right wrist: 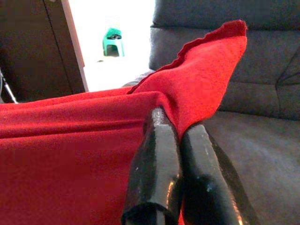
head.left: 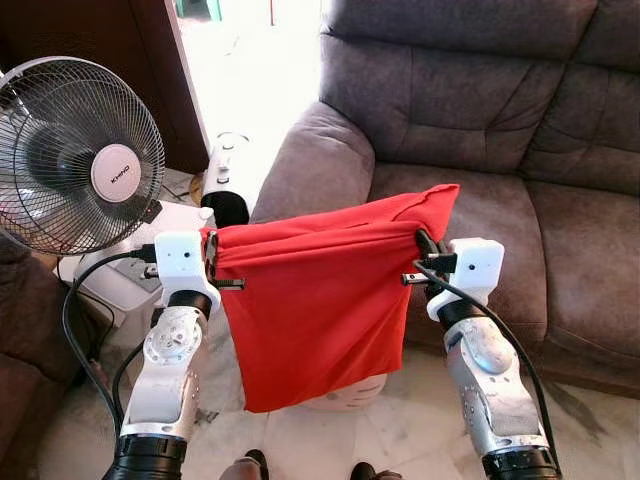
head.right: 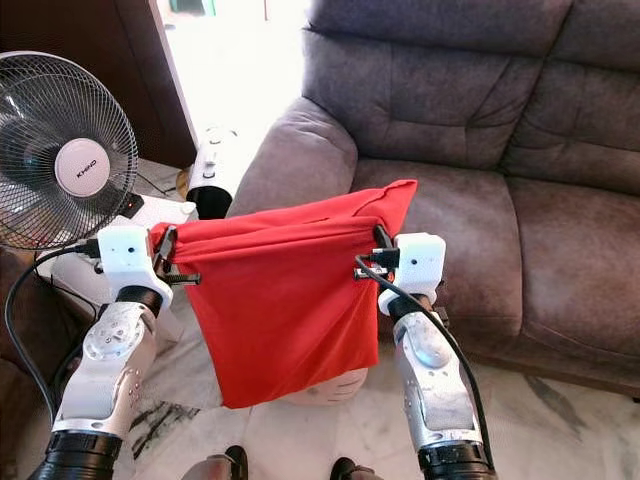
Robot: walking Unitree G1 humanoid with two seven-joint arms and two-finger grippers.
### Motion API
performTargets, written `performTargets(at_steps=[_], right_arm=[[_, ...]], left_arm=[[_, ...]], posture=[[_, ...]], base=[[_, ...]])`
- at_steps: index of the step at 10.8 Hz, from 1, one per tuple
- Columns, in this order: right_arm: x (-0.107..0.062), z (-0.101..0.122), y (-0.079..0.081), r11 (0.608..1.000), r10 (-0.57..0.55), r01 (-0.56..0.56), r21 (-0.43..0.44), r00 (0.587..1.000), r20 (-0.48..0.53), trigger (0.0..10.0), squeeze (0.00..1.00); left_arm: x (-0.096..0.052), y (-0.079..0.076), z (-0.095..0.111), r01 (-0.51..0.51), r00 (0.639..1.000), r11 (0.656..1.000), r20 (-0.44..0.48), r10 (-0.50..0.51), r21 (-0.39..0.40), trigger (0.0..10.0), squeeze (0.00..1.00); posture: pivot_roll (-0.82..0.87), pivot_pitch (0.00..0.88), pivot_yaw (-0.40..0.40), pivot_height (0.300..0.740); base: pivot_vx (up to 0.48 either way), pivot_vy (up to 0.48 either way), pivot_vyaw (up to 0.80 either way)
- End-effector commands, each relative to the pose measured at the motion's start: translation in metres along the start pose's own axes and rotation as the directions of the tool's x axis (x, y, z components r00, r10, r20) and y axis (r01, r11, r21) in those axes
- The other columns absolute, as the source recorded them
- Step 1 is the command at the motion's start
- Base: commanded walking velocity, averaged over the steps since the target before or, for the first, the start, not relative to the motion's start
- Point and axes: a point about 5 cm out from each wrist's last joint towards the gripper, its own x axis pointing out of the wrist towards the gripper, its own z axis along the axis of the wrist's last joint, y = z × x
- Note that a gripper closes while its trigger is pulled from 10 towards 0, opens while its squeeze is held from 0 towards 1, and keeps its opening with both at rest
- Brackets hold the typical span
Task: Move the pillow to the sofa from floor
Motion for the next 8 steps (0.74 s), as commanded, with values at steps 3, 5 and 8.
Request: performTargets(at_steps=[3, 5, 8], right_arm=[[0.0057, 0.0171, -0.0192, 0.994, -0.108, 0.105, 0.036, 0.99, 0.087, 10.0, 0.0], [0.0059, 0.0172, -0.0212, 0.993, -0.117, 0.114, 0.041, 0.99, 0.083, 10.0, 0.0], [0.0068, 0.0193, -0.0196, 0.994, -0.106, 0.103, 0.042, 0.99, 0.093, 10.0, 0.0]], left_arm=[[0.0052, 0.0188, 0.0143, -0.082, 0.994, 0.997, 0.079, 0.082, 0.007, 10.0, 0.0], [0.0051, 0.0194, 0.0151, -0.083, 0.993, 0.997, 0.081, 0.083, 0.0, 10.0, 0.0], [0.0042, 0.0184, 0.0141, -0.078, 0.994, 0.997, 0.08, 0.079, -0.005, 10.0, 0.0]], posture=[[0.08, 0.111, -0.014, 0.74], [0.08, 0.115, -0.015, 0.74], [0.08, 0.118, -0.019, 0.74]], base=[[0.0, -0.28, 0.0], [0.0, -0.266, 0.0], [0.0, -0.266, 0.0]])
